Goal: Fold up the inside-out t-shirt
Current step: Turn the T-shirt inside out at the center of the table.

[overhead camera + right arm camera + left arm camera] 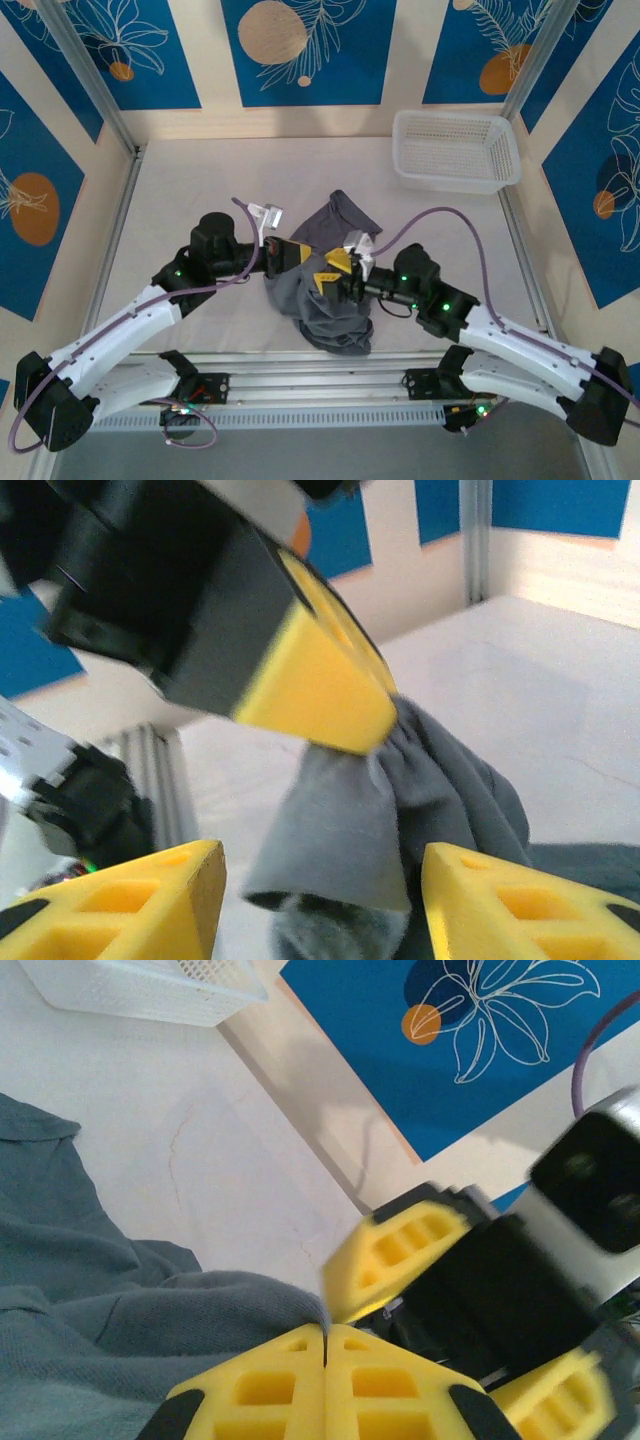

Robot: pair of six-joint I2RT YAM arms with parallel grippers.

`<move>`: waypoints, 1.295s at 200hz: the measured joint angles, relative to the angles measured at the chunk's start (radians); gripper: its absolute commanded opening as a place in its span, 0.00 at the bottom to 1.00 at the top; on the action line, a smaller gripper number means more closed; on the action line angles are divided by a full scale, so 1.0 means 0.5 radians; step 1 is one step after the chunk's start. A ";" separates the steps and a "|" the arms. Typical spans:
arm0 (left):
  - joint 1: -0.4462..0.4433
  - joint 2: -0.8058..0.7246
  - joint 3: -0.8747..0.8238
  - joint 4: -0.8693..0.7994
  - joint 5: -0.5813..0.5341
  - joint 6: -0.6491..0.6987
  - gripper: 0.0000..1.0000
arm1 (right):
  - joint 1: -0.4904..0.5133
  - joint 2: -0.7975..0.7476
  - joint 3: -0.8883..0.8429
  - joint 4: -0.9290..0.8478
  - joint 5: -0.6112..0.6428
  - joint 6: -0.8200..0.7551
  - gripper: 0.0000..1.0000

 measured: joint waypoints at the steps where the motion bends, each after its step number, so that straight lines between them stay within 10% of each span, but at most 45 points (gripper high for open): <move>1: 0.000 0.000 0.000 0.000 0.000 0.000 0.00 | 0.002 0.008 -0.002 0.002 0.008 -0.005 0.56; 34: 0.011 -0.060 0.003 -0.031 -0.028 -0.053 0.00 | 0.005 0.226 -0.186 0.052 0.269 -0.124 0.00; 99: 0.169 -0.101 0.125 -0.137 0.085 -0.196 0.00 | 0.076 0.000 -0.444 0.091 0.172 -0.024 0.08; 132: 0.172 -0.055 0.125 -0.048 0.185 -0.264 0.00 | 0.073 -0.221 -0.390 0.037 0.157 -0.115 0.42; 217: 0.172 -0.066 0.114 -0.021 0.217 -0.294 0.00 | 0.079 0.224 0.064 0.175 0.166 -0.489 0.56; 226: 0.172 -0.077 0.108 -0.021 0.217 -0.298 0.00 | 0.079 0.257 0.064 0.174 0.179 -0.507 0.47; 242: 0.171 -0.085 0.107 -0.027 0.214 -0.291 0.00 | 0.071 0.285 0.056 0.167 0.172 -0.500 0.01; 259: 0.172 -0.092 0.115 -0.114 0.154 -0.252 0.00 | 0.061 0.272 0.053 0.162 0.086 -0.397 0.00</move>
